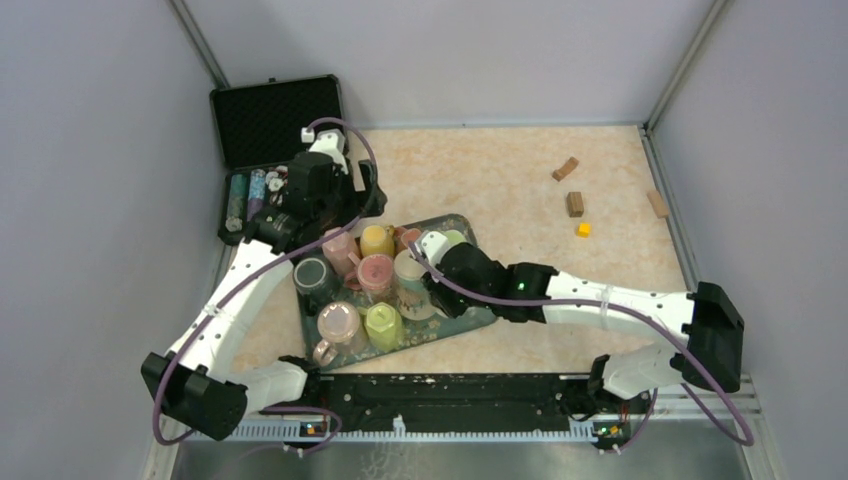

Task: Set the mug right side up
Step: Turn over the cup on the tray.

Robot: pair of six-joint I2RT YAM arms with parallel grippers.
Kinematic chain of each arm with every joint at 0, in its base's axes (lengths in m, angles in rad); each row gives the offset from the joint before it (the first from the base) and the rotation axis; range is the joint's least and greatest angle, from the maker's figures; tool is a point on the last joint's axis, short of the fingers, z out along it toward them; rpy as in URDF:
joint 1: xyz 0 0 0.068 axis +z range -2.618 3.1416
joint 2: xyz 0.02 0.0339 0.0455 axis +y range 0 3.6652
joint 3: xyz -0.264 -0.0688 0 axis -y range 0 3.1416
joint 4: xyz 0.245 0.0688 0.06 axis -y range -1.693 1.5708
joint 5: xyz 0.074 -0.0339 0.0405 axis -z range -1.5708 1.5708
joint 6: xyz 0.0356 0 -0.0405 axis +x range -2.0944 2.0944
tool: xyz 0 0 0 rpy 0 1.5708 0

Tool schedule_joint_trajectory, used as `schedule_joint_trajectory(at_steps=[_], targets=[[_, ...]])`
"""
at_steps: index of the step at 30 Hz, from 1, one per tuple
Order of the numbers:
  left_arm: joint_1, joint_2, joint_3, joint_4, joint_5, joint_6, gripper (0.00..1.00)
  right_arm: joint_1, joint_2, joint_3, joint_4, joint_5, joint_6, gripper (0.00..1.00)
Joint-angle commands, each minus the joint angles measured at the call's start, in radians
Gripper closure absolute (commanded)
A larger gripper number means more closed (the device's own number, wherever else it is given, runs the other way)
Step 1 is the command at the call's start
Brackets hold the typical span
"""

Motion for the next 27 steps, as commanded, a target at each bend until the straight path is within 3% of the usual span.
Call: schedule_joint_trajectory(at_steps=[1,12,20,27], targets=[[0.006,-0.036,0.083,0.035,0.016,-0.035,0.02,0.004,-0.062,0.148,0.062,-0.003,0.059,1.0],[0.01,-0.024,0.268,0.05,0.081,-0.097,0.02,-0.211,-0.032,0.332,0.06,-0.116,0.184,1.0],[0.013,-0.015,0.236,0.178,0.26,-0.171,0.02,-0.364,0.033,0.425,0.201,-0.144,0.289,1.0],[0.029,-0.038,0.135,0.338,0.424,-0.28,0.02,-0.444,0.065,0.407,0.381,-0.139,0.394,1.0]])
